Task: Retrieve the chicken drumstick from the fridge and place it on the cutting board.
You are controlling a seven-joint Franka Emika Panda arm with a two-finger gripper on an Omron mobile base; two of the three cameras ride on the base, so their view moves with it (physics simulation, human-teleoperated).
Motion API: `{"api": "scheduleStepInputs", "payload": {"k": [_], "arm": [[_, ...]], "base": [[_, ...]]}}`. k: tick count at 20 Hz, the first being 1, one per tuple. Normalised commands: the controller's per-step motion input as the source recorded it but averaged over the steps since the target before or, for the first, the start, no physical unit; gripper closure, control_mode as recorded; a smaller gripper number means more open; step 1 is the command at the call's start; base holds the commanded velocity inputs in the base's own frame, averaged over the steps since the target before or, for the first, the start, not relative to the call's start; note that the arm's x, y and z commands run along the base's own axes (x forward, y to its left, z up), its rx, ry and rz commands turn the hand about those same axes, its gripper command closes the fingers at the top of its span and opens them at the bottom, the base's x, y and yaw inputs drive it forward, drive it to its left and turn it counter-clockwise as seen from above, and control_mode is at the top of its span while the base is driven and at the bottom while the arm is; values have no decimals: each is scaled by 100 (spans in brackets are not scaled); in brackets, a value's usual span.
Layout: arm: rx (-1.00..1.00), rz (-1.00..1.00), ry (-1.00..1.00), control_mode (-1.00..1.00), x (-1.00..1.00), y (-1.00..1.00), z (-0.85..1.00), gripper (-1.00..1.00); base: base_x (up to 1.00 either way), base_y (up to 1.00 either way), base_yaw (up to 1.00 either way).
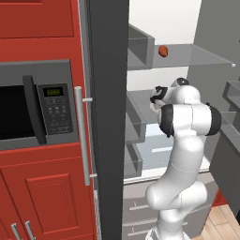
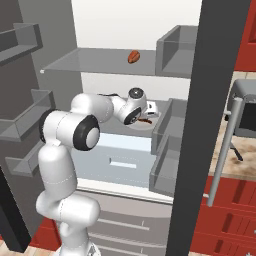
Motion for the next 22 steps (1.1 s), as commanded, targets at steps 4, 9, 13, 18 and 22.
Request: {"api": "scheduleStepInputs", "payload": {"k": [4,9,13,18,22], "arm": [[0,0,-7,-100,0,0,0,100],[9,-2,-10,-100,-4,0,7,100],[6,-9,-4,-100,-21,0,6,100],[4,-17,0,-100,-25,0,17,100],[0,-20,0,-100,-21,3,42,100]], "base": [[0,0,0],[0,0,0],[0,0,0],[0,0,0],[0,0,0]]}}
